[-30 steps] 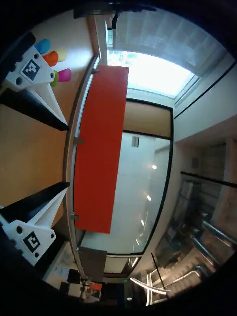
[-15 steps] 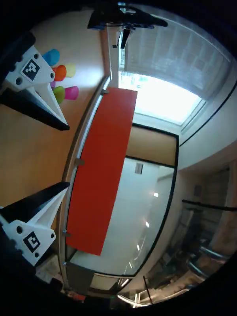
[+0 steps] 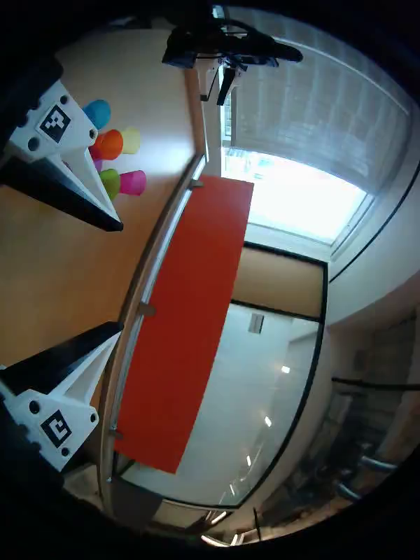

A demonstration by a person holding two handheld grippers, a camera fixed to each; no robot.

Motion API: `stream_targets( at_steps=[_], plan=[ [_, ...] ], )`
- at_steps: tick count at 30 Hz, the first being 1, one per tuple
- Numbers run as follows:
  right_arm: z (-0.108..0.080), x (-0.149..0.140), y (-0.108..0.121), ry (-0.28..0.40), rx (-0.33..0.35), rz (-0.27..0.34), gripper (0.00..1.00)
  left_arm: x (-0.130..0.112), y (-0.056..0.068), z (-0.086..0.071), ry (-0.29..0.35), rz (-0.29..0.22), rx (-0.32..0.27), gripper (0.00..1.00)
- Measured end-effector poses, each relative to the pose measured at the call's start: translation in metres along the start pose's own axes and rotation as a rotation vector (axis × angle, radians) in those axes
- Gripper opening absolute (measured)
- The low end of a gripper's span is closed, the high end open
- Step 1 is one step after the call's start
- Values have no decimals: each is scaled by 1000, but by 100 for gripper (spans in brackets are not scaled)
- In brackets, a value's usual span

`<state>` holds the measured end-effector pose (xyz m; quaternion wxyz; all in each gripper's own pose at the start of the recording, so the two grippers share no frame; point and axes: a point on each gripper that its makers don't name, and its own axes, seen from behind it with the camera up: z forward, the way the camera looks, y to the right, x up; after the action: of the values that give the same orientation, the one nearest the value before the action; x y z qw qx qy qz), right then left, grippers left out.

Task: Pour water

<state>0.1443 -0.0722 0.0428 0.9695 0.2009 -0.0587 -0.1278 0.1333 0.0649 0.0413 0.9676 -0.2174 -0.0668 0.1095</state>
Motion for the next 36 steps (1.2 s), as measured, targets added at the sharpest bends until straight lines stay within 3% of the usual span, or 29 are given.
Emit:
stream_targets(
  at_steps=[9,18,36],
  plan=[
    [6,2,-16,-38,112,-19,100,-6,13,8,-39,16,-73,92],
    [8,-1,-22,-74,182,-53,100,-3,18,11,-62,33,-124,92],
    [9,10,-43,-127,342,-88,100,3,46,17,-107,120,-283,93]
  ],
)
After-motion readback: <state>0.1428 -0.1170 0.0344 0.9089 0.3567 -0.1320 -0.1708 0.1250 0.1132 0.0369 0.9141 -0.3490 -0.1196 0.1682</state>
